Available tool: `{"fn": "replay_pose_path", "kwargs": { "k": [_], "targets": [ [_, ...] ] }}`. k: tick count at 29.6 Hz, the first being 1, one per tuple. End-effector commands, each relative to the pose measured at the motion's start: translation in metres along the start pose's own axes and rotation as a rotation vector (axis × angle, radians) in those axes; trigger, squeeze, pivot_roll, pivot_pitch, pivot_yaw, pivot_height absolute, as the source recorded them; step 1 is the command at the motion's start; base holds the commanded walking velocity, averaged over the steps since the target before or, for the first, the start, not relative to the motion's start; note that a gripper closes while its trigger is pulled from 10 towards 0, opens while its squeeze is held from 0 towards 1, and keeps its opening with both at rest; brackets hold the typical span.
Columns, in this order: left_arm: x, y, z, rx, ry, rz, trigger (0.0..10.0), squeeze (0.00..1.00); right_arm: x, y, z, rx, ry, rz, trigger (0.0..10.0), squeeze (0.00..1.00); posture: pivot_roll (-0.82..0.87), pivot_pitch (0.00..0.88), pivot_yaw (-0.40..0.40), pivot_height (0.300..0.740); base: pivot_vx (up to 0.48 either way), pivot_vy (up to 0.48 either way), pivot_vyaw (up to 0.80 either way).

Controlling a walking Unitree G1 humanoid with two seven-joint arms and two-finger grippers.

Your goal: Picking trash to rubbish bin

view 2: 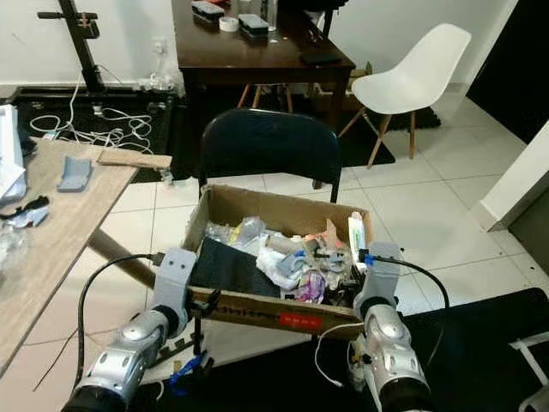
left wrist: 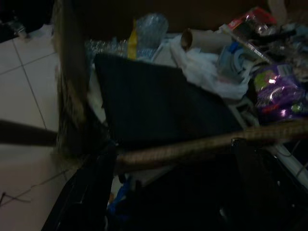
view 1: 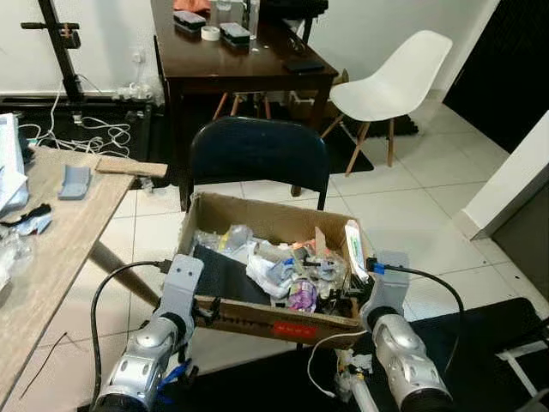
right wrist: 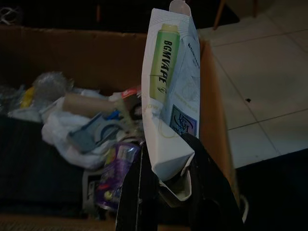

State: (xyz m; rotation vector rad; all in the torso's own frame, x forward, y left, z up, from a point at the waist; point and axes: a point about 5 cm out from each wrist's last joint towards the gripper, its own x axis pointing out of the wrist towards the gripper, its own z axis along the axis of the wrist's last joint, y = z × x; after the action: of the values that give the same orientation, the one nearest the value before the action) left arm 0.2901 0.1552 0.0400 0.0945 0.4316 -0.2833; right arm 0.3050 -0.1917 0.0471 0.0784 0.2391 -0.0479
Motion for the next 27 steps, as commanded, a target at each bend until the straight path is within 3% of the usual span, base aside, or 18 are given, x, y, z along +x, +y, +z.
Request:
{"fn": "replay_pose_path", "kwargs": {
  "k": [1,6,27],
  "targets": [
    [-0.001,0.0,-0.003,-0.01,0.01,0.002,10.0,0.0,0.001,-0.004,0.001,0.001,-0.004,-0.01,10.0,0.0,0.03,0.099,-0.072,0.74,0.472,0.0,0.0],
    [-0.001,-0.001,-0.004,-0.005,0.012,0.006,10.0,0.0,0.001,-0.004,0.002,0.0,-0.006,-0.008,10.0,0.0,0.03,0.099,-0.072,0.74,0.452,0.0,0.0],
    [0.0,0.001,-0.001,0.016,-0.011,0.027,10.0,0.0,0.006,0.003,0.013,0.023,-0.034,0.029,10.0,0.0,0.03,0.095,-0.069,0.74,0.0,0.0,0.0]
  ]
}}
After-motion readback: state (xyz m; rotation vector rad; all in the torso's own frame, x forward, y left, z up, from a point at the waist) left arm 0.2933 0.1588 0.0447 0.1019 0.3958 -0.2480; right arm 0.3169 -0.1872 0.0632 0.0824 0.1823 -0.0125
